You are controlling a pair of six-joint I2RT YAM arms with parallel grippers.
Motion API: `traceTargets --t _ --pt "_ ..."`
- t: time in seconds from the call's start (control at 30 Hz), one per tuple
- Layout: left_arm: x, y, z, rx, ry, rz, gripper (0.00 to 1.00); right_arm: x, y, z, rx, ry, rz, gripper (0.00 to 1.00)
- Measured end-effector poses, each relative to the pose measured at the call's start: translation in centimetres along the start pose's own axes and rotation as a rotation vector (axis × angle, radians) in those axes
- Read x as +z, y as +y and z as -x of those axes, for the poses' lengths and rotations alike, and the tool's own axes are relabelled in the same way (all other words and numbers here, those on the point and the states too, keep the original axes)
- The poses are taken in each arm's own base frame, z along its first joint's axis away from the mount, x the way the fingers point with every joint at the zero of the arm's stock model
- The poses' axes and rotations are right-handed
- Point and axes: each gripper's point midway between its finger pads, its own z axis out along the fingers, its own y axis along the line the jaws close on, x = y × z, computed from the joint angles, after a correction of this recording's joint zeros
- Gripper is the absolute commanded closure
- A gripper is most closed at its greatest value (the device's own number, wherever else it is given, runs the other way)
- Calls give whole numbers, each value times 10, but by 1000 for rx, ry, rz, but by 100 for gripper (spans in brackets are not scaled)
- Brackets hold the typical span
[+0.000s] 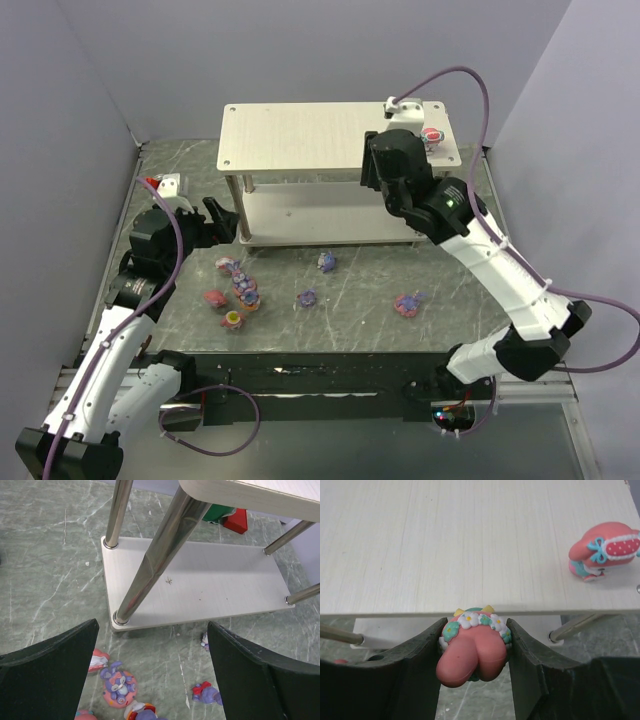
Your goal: Place and organize the plastic toys onto the shelf
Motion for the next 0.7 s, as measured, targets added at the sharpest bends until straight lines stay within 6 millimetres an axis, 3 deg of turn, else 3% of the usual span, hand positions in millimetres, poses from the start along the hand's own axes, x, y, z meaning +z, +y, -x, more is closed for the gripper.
traceTargets --t 0.27,0.47,0.7 --pt "-1 0 1 0 -5 -2 4 24 -1 0 -50 52 -14 92" --pt "-2 0 2 0 -9 0 4 34 2 10 -52 92 7 86" --pt "-2 0 3 0 -12 1 4 46 7 8 -72 172 33 79"
